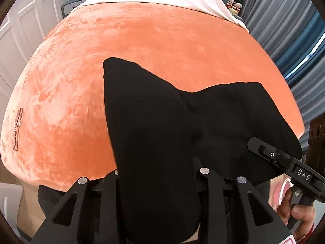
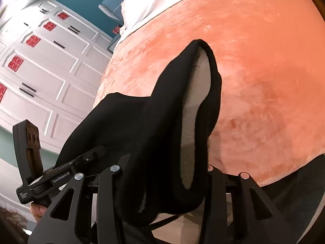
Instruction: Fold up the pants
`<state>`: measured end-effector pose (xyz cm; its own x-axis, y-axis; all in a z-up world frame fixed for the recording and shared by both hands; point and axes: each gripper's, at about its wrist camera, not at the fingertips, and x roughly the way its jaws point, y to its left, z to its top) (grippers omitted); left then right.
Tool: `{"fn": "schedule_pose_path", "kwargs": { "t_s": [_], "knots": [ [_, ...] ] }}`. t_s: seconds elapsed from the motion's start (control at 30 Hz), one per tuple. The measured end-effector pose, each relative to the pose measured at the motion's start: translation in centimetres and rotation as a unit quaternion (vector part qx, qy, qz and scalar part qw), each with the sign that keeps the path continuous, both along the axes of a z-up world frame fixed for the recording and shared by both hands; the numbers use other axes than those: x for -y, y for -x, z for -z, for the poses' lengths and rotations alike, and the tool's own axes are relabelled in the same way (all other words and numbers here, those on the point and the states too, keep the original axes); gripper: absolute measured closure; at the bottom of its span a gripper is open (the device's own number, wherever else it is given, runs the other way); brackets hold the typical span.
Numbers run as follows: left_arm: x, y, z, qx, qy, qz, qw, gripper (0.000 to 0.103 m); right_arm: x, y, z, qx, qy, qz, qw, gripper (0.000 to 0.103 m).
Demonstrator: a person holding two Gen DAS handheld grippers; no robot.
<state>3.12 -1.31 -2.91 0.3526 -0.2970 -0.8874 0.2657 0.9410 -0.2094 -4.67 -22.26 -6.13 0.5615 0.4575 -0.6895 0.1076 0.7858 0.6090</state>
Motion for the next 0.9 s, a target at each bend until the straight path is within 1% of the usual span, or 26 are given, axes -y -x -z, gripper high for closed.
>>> {"fn": "schedule_pose_path", "kwargs": {
  "t_s": [0.13,0.2,0.27,0.33,0.4,0.5,0.57,0.63,0.77,0.9],
  "knots": [
    [-0.3,-0.9,-2.1,0.019,0.016,0.001,0.9997,0.074,0.2,-0.6,-2.3,0.025,0.0,-0.003,1.0,0.065],
    [0.1,-1.7,-3.8,0.04,0.024,0.003,0.9989,0.074,0.6,-1.4,-3.5,0.042,0.0,-0.001,0.999,0.065],
    [0.3,-2.6,-5.4,0.065,0.028,0.006,0.9975,0.074,1.0,-2.6,-5.2,0.068,0.003,0.001,0.998,0.065],
    [0.6,-4.0,-7.4,0.095,0.036,0.006,0.9948,0.074,1.3,-3.6,-6.6,0.09,0.005,0.003,0.996,0.065],
    [0.9,-4.9,-8.8,0.117,0.039,0.006,0.9923,0.074,1.6,-5.0,-8.2,0.117,0.008,0.006,0.993,0.065],
    [1.2,-6.8,-11.5,0.158,0.05,0.004,0.9861,0.074,2.1,-6.9,-10.5,0.157,0.013,0.01,0.987,0.065],
    [1.4,-7.6,-12.9,0.179,0.054,0.002,0.9824,0.074,2.3,-8.1,-12.0,0.183,0.017,0.012,0.983,0.065],
    [1.7,-8.8,-14.5,0.203,0.064,-0.002,0.977,0.073,2.4,-9.5,-13.6,0.212,0.021,0.013,0.977,0.065],
    [2.2,-11.8,-17.6,0.25,0.082,-0.006,0.9647,0.073,3.0,-12.7,-16.8,0.271,0.03,0.021,0.962,0.065],
    [2.9,-15.2,-19.7,0.284,0.098,-0.014,0.9537,0.073,3.5,-16.5,-19.3,0.318,0.043,0.026,0.947,0.065]
  ]
}}
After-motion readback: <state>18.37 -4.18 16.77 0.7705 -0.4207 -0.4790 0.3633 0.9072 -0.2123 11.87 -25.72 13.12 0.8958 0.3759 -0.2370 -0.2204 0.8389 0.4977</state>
